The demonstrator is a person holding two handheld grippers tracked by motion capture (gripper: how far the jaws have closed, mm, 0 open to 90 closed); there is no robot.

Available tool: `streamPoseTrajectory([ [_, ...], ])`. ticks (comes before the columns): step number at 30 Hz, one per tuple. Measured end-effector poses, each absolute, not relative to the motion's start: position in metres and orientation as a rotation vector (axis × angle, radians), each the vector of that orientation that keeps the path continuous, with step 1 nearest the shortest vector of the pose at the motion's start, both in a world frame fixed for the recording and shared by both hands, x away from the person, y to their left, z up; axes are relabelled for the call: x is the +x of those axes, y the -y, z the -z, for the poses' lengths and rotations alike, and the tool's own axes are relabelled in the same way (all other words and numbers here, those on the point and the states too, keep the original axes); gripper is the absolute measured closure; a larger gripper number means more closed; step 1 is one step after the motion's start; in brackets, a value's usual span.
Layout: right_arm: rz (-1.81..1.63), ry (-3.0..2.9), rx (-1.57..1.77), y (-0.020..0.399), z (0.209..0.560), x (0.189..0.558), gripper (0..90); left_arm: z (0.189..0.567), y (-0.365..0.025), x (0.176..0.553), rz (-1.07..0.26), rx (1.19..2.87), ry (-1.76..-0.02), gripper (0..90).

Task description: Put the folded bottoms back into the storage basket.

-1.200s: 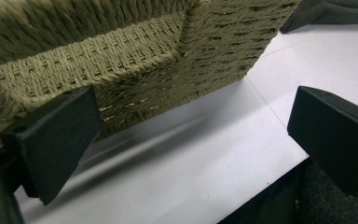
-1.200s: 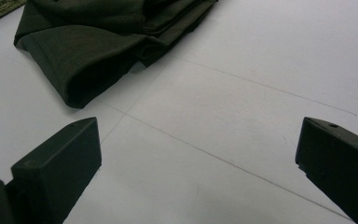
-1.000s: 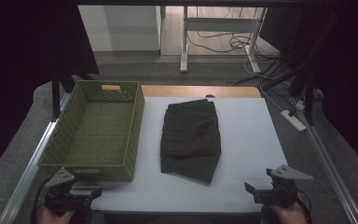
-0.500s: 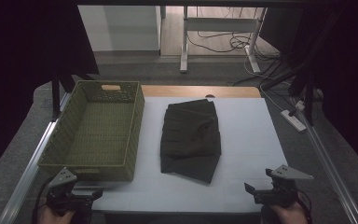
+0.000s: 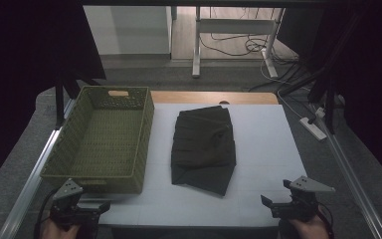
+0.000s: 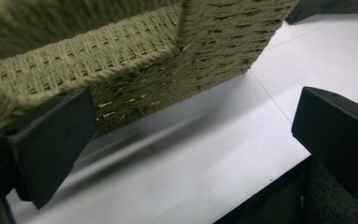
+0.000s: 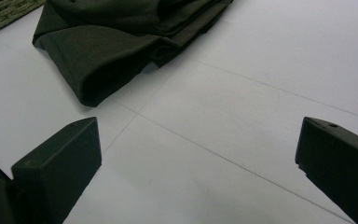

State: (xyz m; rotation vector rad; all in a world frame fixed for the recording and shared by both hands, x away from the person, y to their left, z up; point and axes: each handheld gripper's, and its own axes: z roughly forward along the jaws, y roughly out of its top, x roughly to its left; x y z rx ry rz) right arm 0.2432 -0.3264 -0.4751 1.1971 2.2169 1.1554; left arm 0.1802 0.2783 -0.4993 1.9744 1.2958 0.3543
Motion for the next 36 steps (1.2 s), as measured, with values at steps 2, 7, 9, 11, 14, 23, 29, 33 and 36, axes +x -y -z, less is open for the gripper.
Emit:
streamPoseTrajectory([
  [2, -1.164, -2.22, 1.194, 0.327, 0.475, 0.243, 0.8, 0.499, -0.276, 0.181, -0.341, 1.976, -1.285, 0.0],
  [7, -1.153, -2.235, 1.181, 0.325, 0.475, 0.243, 1.0, 0.497, -0.271, 0.182, -0.308, 1.989, -1.246, 0.0],
  [9, -1.143, -2.242, 1.176, 0.324, 0.475, 0.244, 1.0, 0.497, -0.27, 0.182, -0.311, 1.998, -1.232, 0.0],
  [11, -1.139, -2.247, 1.176, 0.324, 0.476, 0.244, 1.0, 0.496, -0.269, 0.182, -0.317, 2.004, -1.218, 0.0],
  [14, -1.129, -2.244, 1.175, 0.323, 0.476, 0.243, 1.0, 0.495, -0.267, 0.183, -0.324, 2.017, -1.212, 0.0],
  [23, -1.103, -2.239, 1.17, 0.322, 0.476, 0.243, 1.0, 0.491, -0.253, 0.184, -0.271, 2.029, -1.169, 0.0],
  [29, -1.094, -2.24, 1.168, 0.321, 0.476, 0.243, 1.0, 0.488, -0.246, 0.186, -0.228, 2.024, -1.136, 0.0],
  [33, -1.091, -2.24, 1.17, 0.321, 0.476, 0.243, 1.0, 0.487, -0.24, 0.187, -0.232, 2.039, -1.114, 0.0],
  [36, -1.09, -2.239, 1.171, 0.321, 0.476, 0.243, 1.0, 0.485, -0.234, 0.187, -0.252, 2.052, -1.092, 0.0],
])
